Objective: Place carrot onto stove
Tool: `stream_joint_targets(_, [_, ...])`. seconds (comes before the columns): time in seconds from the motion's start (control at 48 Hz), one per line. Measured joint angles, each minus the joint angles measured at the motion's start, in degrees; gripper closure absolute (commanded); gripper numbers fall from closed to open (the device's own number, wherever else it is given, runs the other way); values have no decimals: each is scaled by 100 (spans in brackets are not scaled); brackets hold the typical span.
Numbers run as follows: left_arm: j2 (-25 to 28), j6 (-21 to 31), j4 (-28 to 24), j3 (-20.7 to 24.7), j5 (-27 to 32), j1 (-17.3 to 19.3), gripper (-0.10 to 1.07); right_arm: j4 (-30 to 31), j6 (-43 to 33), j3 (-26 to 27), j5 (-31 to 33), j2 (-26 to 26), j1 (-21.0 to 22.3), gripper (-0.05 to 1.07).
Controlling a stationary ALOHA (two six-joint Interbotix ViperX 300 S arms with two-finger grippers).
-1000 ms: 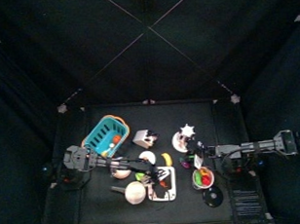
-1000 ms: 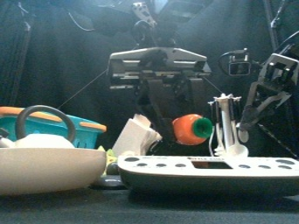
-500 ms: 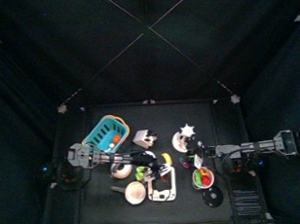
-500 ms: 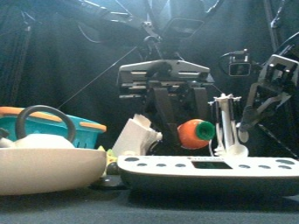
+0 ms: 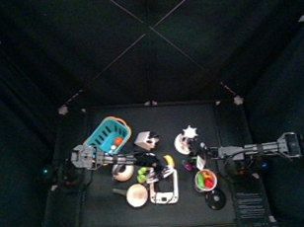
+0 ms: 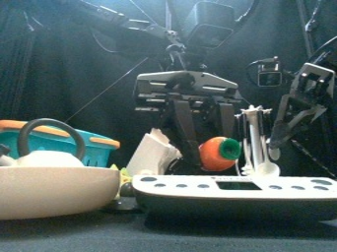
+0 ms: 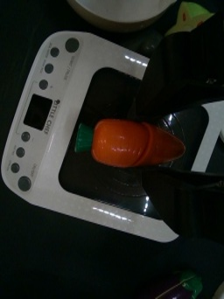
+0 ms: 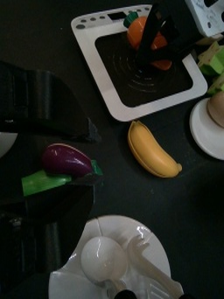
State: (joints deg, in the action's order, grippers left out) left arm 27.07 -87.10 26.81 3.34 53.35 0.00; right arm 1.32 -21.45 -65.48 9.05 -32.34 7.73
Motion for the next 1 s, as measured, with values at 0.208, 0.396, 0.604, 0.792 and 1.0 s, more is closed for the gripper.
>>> stream_joint_targets(0.208, [26,26,0,0,9,-9,12,0,0,0,0,0,0,28])
stream_joint_targets(0.396, [18,53,9,0,9,0,12,0,0,0,0,9,9,28])
stream_joint_targets(0.604, [0,79,0,0,18,0,12,0,0,0,0,9,9,28])
stream_joint_targets(0.792, [-26,88,9,0,0,0,12,0,0,0,0,9,9,28])
stream_joint_targets(1.0, [-62,97,18,0,0,0,12,0,0,0,0,9,9,28])
